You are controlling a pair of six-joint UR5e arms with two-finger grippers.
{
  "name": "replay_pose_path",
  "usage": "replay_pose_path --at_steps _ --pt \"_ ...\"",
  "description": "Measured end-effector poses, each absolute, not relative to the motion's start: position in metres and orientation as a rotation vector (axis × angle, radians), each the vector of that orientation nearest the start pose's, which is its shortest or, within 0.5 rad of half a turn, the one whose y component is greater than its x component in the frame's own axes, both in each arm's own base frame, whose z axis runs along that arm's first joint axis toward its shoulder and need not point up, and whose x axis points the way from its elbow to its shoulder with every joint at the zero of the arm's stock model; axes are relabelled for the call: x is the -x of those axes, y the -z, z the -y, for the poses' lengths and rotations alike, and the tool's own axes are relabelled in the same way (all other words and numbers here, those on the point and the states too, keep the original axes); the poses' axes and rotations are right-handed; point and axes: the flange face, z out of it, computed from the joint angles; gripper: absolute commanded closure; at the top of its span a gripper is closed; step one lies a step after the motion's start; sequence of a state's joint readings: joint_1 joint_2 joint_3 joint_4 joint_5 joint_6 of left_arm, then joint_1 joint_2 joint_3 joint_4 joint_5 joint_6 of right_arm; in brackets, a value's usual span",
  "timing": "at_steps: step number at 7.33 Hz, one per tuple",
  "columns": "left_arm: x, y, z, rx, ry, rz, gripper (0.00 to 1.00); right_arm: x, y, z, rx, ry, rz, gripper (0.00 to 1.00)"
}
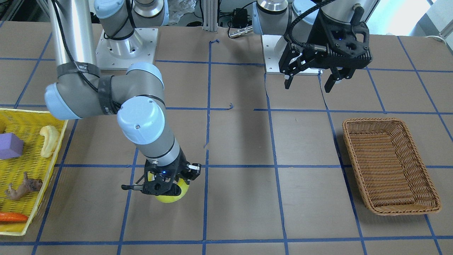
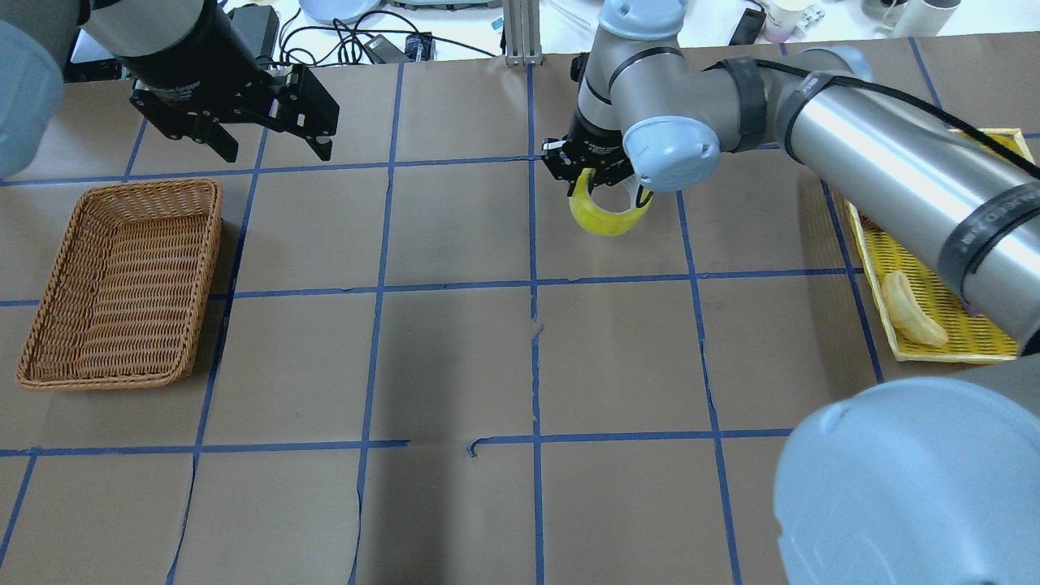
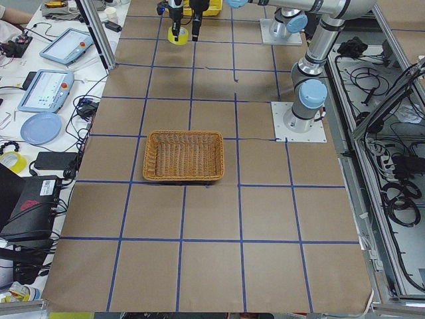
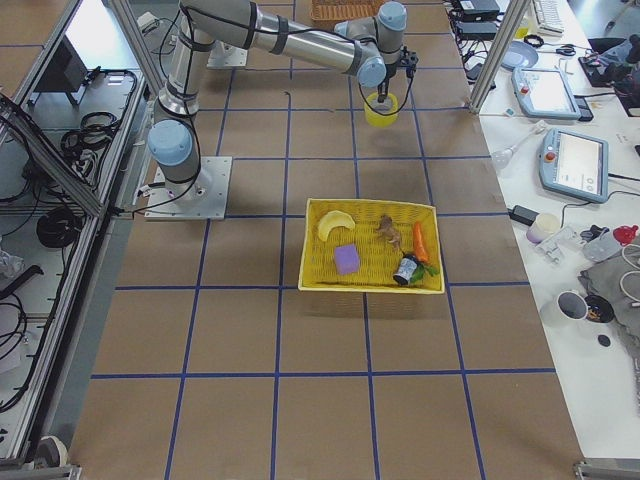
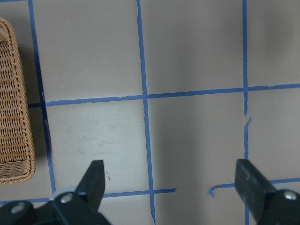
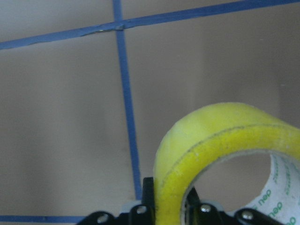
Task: Transfer tape with both arms
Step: 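Carry the tape roll toward the table center and set it down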
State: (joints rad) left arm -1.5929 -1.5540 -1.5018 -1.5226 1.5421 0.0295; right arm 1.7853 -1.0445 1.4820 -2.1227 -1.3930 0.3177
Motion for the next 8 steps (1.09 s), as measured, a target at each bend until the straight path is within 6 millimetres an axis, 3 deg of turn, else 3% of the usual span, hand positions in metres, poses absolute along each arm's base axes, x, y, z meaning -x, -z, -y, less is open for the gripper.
replay_pose_path --at_steps 3,5,7,8 --pt "0.145 -0.536 0.493 -0.092 0.215 -3.157 0.0 -0.323 -0.241 0.66 -0.09 0.189 -2.808 0.99" --pt "0.145 -0.537 0.492 -0.096 0.216 -3.154 0.0 -0.329 -0.229 0.666 -0.083 0.19 -2.776 0.01" --pt "0.144 -0.538 0.492 -0.095 0.216 -3.15 0.0 -0.331 -0.227 0.666 -0.09 0.169 -2.761 0.0" --pt "0.143 -0.539 0.492 -0.092 0.221 -3.149 0.0 -0.331 -0.236 0.665 -0.091 0.182 -2.759 0.0"
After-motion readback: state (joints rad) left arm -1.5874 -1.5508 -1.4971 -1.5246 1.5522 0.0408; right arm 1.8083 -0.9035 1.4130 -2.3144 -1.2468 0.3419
